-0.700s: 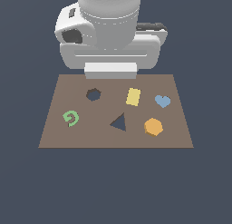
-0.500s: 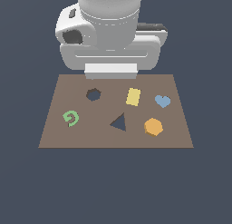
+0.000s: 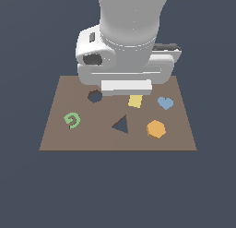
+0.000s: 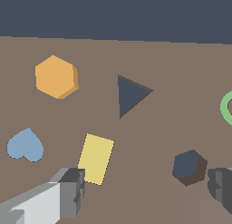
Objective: Insert a designated object into the corresponding slot on a board.
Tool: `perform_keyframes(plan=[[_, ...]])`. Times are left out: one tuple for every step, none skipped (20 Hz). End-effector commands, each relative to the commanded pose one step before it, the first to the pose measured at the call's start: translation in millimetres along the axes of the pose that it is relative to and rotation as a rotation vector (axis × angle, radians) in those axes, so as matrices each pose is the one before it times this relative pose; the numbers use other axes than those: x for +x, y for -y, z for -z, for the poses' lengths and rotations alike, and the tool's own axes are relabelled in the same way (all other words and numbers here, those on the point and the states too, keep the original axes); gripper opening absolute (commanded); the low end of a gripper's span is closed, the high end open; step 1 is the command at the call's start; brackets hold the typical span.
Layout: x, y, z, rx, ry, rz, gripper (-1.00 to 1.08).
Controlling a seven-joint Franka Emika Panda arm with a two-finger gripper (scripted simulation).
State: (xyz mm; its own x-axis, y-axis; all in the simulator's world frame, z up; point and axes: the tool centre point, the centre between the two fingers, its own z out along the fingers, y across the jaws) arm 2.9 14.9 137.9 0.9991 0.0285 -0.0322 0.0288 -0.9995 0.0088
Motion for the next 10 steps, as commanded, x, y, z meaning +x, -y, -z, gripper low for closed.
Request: perform_keyframes(plan=[[9.54,12.24,-10.41,0.00162,-0.00314,0.00744,1.0],[4.48,5.31,-4.53,0.00059,-0.00169,0.00311,1.0],[4.69,5.51,-4.72,0.00058,-0.00175,0.00323,1.0],[4.88,5.7,-4.89,0.00057,-0.00181,0.00334,1.0],[5.05,5.86,-5.03,0.00055,-0.00187,0.00346,1.0],[5.2,6.01,-5.14,0.00053,-0.00192,0.00356,1.0],[5.34,6.13,-5.21,0.00051,-0.00198,0.00367,1.0],[5.37,6.11,-5.19,0.00047,-0.00198,0.00368,1.0],[5.06,5.73,-4.84,0.00041,-0.00186,0.00348,1.0],[4.72,5.28,-4.48,0.00035,-0.00172,0.00321,1.0]])
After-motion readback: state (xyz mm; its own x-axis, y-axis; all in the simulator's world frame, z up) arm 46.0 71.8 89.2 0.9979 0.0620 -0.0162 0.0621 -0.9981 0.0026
